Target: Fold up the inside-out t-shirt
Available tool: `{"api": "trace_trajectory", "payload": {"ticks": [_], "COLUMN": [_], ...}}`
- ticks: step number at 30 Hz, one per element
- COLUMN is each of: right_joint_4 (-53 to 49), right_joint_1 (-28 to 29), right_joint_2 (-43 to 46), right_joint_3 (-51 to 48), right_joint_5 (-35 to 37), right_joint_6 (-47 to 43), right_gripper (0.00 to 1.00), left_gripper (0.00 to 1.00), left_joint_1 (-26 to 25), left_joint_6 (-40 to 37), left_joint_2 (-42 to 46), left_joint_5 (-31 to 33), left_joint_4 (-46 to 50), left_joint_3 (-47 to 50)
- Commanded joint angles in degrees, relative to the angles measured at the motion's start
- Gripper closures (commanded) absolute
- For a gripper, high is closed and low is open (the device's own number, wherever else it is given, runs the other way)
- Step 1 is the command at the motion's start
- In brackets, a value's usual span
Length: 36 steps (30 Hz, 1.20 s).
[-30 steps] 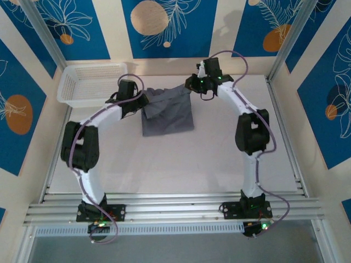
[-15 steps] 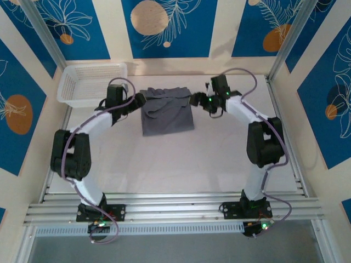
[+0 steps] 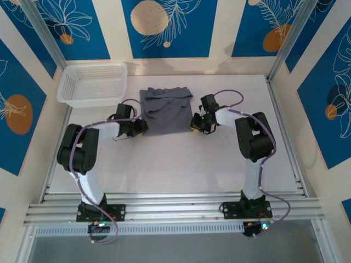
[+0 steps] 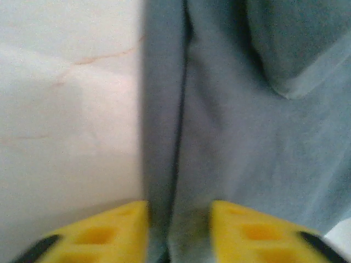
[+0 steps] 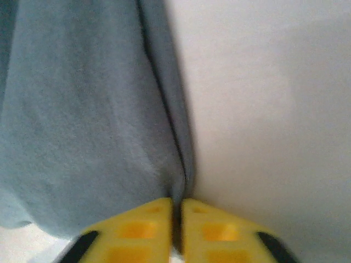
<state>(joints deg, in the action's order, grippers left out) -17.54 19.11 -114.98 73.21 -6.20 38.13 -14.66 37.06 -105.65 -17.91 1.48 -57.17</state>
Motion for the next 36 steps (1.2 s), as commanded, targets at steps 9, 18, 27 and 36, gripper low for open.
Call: {"api": "trace_trajectory", "payload": {"ticks": [9,18,27,36], "right_joint_4": [-0.57,-6.11,-6.83,3.42], "right_joint_1": [1.55,10.98,6.29,-0.85], "right_joint_2": [13.63,40.28,49.95,24.66], "right_joint_3": [-14.2,-38.66,-33.33,-18.07], "right_joint_5": [-0.46,3.21,7.19,5.27], "right_joint_6": [2.8,8.41,8.46,5.62], "right_gripper": [1.0,0.84,0.43,0.48], "left_gripper": [1.0,0.63,0.42,0.42], "left_joint_1": [-3.57,-17.77,-19.71,-19.54], "left_joint_6": [3.31,13.21,11.33,11.29], "left_joint_2": [8.42,31.86,48.89,33.14], "left_joint_5": [-7.28,0.03,11.7,8.01], "left_joint_4": [-1.68,6.09,17.51,4.89], "left_joint_3": [12.71,31.58,23.26,19.89]}}
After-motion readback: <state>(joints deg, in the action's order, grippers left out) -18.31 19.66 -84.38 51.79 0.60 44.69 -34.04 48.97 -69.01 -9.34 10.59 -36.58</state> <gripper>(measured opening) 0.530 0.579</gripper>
